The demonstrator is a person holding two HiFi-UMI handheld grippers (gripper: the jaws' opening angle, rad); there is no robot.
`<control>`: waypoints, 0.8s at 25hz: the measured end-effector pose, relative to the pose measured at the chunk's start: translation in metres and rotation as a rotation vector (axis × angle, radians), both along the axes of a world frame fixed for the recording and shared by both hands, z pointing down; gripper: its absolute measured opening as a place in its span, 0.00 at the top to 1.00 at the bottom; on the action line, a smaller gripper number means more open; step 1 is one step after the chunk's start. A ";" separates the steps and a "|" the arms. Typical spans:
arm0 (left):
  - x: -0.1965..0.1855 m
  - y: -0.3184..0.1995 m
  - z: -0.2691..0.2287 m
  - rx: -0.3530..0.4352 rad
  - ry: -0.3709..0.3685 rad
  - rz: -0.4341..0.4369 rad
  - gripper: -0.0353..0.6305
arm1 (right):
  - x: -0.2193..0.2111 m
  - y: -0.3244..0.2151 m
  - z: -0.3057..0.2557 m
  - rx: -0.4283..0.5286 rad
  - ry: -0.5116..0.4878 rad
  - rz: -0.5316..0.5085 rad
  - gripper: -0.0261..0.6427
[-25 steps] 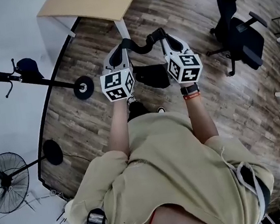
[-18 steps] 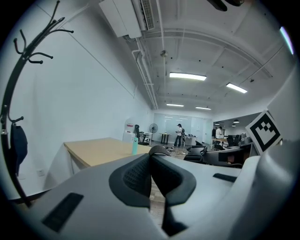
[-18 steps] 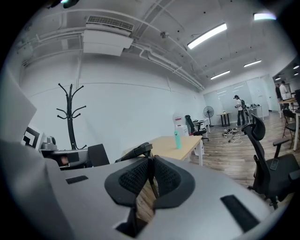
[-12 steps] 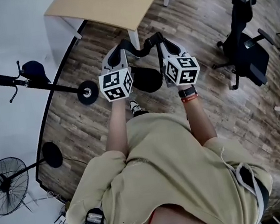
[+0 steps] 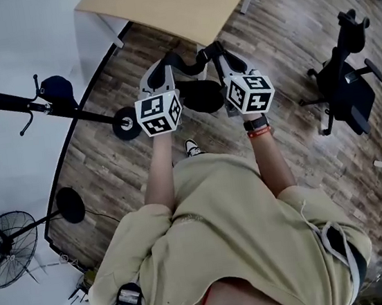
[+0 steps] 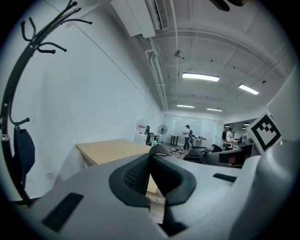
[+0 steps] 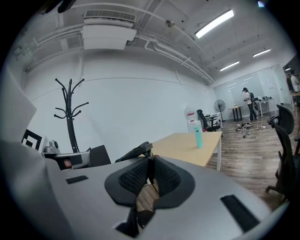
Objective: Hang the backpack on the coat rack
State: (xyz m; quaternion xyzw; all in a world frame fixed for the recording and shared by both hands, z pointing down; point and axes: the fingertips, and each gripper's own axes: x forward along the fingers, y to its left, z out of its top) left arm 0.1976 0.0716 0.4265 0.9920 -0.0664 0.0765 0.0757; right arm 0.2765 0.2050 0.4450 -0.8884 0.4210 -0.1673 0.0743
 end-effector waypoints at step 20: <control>-0.074 -0.195 0.009 -0.030 0.014 -0.259 0.91 | -0.054 -0.240 0.012 -0.034 -0.022 -0.305 0.89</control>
